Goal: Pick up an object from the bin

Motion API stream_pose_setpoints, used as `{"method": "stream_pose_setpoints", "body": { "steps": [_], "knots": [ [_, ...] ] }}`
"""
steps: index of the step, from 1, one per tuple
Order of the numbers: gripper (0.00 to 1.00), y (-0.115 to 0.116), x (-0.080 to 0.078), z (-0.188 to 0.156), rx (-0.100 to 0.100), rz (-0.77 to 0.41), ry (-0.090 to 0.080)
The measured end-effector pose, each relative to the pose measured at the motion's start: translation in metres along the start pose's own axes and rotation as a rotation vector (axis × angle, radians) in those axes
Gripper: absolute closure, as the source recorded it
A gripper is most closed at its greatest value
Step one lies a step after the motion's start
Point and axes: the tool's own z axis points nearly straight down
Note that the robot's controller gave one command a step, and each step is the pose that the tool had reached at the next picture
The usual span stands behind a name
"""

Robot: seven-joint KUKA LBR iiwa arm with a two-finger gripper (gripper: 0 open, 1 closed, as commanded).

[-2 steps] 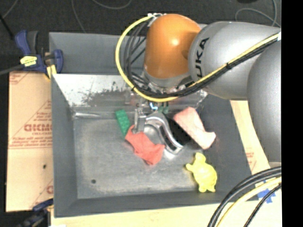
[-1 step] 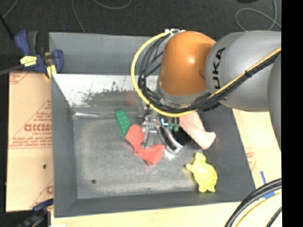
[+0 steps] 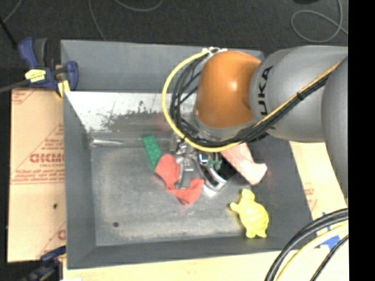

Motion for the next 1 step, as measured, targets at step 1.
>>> {"method": "stream_pose_setpoints", "body": {
  "steps": [1],
  "knots": [
    [0.0, -0.0142, -0.004, 0.0238, -0.001, 0.101, 0.0]
  ]
}}
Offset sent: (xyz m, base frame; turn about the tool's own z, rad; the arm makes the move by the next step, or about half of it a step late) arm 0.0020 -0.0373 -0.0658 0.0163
